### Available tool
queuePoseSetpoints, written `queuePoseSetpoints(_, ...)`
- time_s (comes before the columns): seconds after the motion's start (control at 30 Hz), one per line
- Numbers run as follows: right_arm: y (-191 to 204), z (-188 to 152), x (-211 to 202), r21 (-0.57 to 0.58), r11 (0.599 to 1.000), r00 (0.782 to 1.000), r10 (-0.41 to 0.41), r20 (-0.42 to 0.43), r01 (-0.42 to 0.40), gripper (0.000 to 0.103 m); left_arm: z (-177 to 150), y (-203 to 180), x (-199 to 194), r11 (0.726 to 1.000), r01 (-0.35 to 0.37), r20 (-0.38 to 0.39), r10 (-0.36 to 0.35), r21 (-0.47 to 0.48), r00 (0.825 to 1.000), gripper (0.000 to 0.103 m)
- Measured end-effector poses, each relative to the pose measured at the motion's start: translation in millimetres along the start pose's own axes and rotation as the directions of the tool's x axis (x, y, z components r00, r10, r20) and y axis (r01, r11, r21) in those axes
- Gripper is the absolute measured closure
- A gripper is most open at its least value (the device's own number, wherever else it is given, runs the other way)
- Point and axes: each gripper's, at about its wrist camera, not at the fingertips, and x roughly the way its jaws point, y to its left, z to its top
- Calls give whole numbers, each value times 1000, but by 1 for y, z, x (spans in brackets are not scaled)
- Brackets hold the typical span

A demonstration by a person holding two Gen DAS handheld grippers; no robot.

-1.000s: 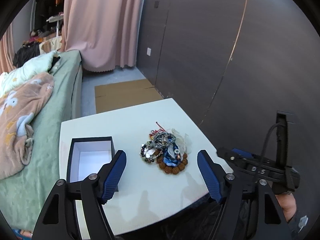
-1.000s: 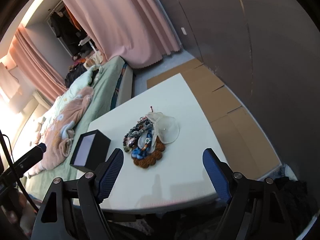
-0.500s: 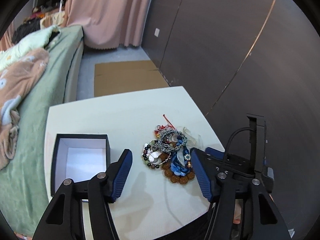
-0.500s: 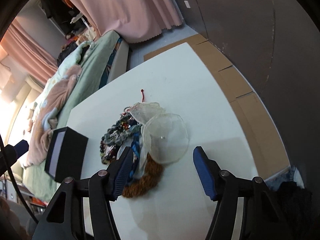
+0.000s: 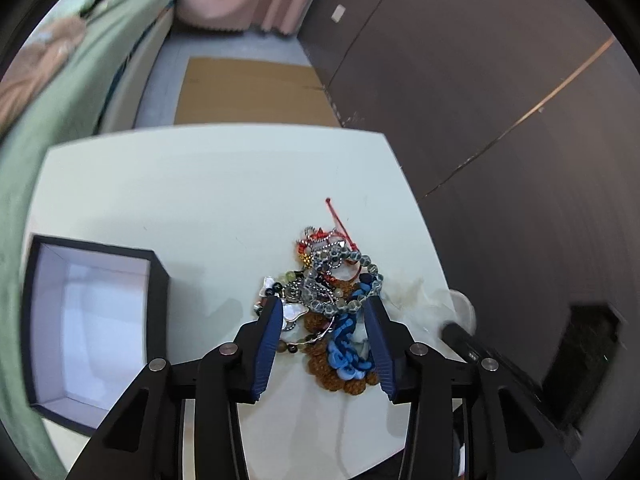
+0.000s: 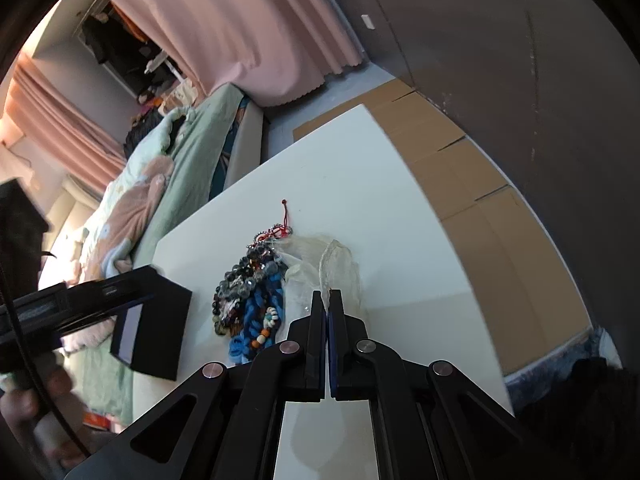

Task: Organize jewelry
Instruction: 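Drop the clear bag into the black box with right while left places a black bead bracelet there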

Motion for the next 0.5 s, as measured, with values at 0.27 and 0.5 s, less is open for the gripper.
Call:
queuePoseSetpoints(0.27, 0, -10, -41, 26, 1000, 998, -2, 57, 1, 101, 6, -1, 29, 997, 17, -51, -21, -80, 998, 59)
queuePoseSetpoints(0.5, 10, -17, -62, 17, 1000, 996, -27, 82, 25, 101, 4, 8, 47, 995, 7, -63, -13, -98, 998, 93)
